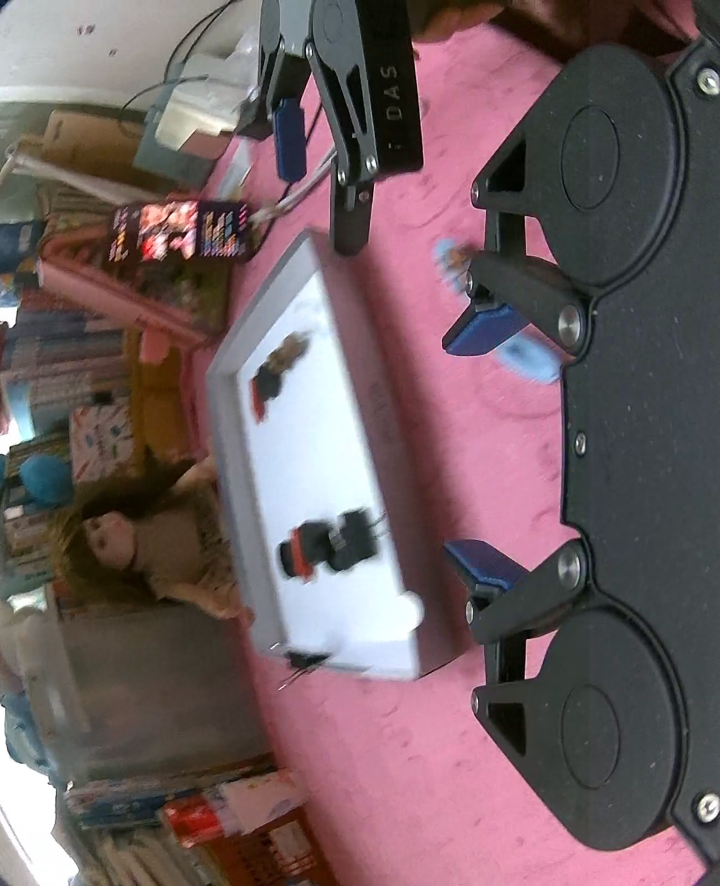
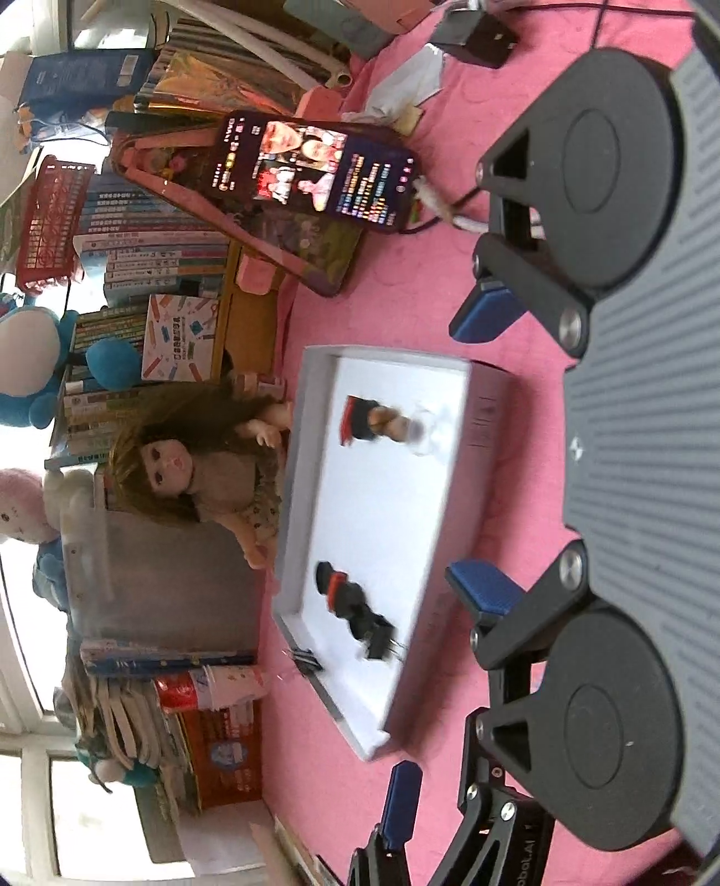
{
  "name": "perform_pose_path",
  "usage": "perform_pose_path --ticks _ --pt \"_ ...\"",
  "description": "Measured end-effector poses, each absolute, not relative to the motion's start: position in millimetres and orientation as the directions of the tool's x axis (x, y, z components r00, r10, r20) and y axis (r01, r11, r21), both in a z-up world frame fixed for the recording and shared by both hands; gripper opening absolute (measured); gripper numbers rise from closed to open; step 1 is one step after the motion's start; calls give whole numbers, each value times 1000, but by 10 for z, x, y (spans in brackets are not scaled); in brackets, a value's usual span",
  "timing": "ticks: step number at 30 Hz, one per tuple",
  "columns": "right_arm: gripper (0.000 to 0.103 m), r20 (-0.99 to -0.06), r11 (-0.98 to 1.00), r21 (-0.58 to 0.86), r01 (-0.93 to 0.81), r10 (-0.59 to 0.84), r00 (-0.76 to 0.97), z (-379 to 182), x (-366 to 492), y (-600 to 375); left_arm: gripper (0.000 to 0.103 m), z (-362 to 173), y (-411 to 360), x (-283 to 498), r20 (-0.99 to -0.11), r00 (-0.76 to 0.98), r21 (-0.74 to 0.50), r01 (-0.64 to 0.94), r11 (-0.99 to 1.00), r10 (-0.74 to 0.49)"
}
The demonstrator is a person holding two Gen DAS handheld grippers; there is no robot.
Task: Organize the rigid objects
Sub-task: 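Withdraw both open tools from the tray toward the two blue hair clips, then grasp the light blue hair clip with the left tool while the right tool grasps the acorn-decorated blue clip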
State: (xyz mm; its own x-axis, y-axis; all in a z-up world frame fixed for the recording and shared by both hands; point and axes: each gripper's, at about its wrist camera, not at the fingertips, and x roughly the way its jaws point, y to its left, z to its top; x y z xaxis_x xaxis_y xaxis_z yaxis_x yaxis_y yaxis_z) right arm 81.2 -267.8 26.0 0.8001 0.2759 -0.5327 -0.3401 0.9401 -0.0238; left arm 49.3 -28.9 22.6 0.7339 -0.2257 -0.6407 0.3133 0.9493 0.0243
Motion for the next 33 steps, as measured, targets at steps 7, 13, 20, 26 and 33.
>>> perform_pose_path --ticks 7,13,20,26,33 --pt "91 -545 919 -67 -387 291 786 80 585 -2587 72 14 -391 317 -680 698 65 364 929 -226" --pt "90 -572 910 -33 -413 322 754 -24 515 -2509 72 -51 -342 318 -676 710 74 330 941 -195" --pt "81 -565 918 6 -397 331 756 -92 459 -2396 72 -50 -182 387 -666 735 98 249 964 -122" --pt "73 -539 936 32 -352 312 783 -180 361 -2299 72 -44 -154 379 -666 734 77 240 968 -129" --pt "50 -530 940 -19 -342 281 800 -216 345 -2184 72 -1 -222 298 -650 742 50 260 964 -166"
